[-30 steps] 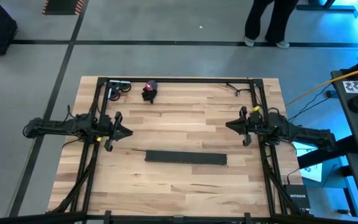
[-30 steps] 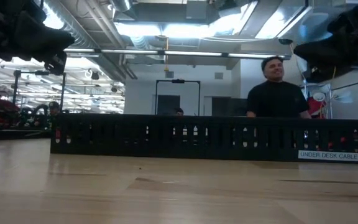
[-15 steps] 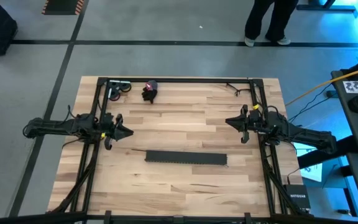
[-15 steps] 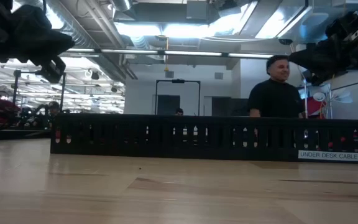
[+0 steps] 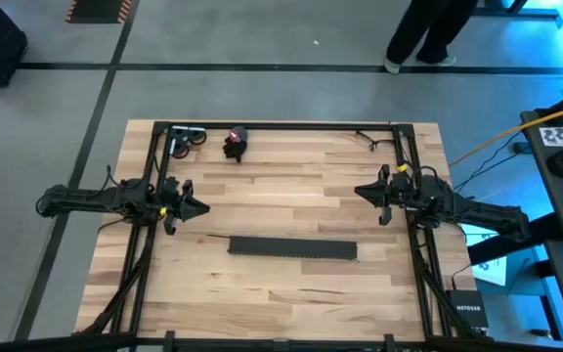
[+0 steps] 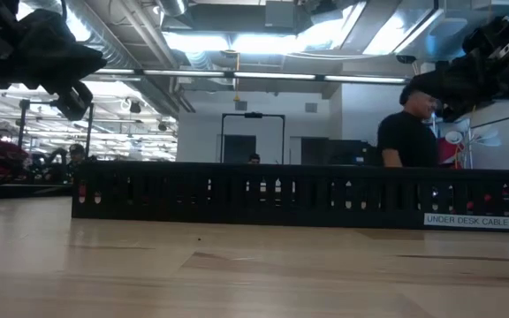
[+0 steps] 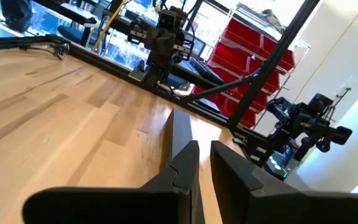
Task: Ziptie cables
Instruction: Return to Home Position
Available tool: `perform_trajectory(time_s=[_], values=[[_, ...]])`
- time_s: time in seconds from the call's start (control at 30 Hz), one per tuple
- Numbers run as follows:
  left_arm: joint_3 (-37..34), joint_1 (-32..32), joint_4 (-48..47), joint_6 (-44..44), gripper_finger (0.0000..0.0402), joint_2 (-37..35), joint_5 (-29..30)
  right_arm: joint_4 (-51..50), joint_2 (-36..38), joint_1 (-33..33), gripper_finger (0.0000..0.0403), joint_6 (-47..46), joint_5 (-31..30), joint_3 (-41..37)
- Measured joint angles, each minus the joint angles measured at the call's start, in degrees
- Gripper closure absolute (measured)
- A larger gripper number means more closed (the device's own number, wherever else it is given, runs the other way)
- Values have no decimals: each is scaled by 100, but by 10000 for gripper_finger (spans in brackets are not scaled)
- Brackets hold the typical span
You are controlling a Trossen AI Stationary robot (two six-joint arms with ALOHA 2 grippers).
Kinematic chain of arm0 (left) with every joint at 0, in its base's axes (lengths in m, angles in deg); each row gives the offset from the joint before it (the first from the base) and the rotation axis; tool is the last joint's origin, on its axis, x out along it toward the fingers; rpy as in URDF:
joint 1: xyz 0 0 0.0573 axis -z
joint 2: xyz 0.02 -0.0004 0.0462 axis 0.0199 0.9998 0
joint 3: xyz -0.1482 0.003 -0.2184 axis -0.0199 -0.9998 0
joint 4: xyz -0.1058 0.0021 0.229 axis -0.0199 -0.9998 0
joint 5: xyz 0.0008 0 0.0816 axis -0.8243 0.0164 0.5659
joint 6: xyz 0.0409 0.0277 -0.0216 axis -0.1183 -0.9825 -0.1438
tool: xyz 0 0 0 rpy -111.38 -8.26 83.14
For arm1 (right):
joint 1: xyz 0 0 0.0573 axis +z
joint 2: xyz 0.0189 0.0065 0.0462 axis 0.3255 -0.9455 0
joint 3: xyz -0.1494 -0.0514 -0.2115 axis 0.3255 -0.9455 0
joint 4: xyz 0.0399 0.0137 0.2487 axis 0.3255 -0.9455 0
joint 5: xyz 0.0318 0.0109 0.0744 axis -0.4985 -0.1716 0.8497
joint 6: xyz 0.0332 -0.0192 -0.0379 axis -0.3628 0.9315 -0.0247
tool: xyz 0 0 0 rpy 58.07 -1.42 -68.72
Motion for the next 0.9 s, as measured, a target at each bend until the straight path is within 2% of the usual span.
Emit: perform_trajectory(time_s=[0.9], values=[[0, 0, -12, 43, 366, 2, 1, 0, 0, 0, 372, -7, 0, 0]])
